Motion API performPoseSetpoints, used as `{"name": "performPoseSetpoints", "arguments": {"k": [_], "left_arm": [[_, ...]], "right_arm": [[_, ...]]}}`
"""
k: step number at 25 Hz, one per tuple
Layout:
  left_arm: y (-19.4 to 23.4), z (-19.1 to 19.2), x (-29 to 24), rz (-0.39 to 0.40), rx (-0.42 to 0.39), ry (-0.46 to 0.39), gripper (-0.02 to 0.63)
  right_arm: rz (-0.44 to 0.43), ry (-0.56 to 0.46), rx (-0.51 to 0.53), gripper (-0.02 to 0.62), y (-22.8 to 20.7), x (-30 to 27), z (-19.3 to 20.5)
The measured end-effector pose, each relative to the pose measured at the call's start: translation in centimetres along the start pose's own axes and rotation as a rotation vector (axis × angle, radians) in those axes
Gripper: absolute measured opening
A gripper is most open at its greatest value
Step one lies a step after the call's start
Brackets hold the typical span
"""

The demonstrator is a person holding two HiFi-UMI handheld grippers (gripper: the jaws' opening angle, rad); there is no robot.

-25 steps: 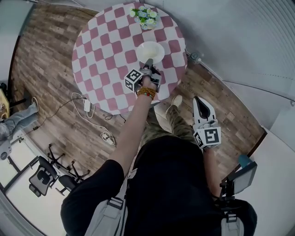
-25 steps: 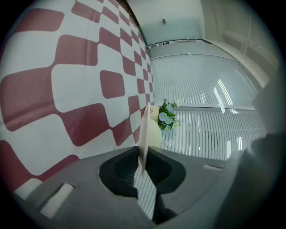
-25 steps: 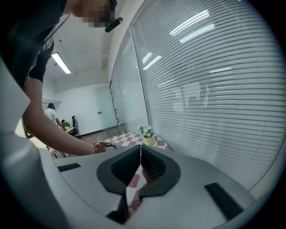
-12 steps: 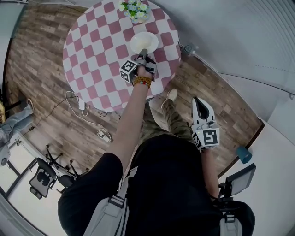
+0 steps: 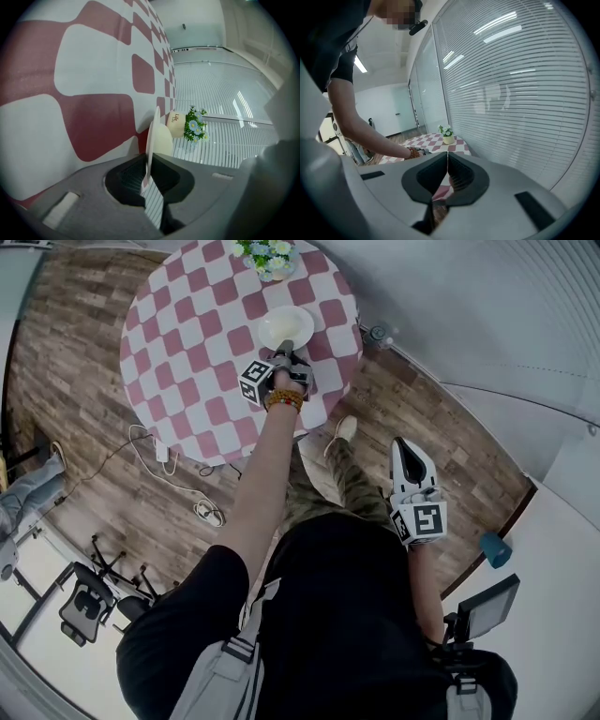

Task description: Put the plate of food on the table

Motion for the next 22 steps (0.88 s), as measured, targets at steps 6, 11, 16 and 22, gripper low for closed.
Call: {"name": "performPoseSetpoints", "arguments": {"k": [6, 11, 16, 22], "left_arm": [[0.47, -0.35, -0.19, -0.018, 0.009, -0.004, 0.025], [0.81, -0.42, -0.39, -0.044, 0.004, -0.003, 0.025], [0.57, -0.91, -0.32, -0.096, -0.059, -0.012, 0.026], [0.36, -0.92, -0.32, -0.144, -0.070, -0.005, 0.026]], "right_arm": [[0.003, -0.005, 0.001, 0.012, 0.01, 0.08, 0.18], [0.006, -0.004, -0.004, 0.012, -0.12, 0.09, 0.17], [0.013, -0.014, -0.014, 0.012, -0.22, -0.15, 0.20], [0.022, -0.018, -0.030, 0.012, -0.48, -0.10, 0.38]]}}
Point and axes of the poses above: the fingertips, and each gripper's own axes: x backward along the fingers, y to its left, z out of its underside, the point moved 8 cm from there along x, backward along the fingers, and after that the axes turned 12 degrees about x, right-handed, at the moved point
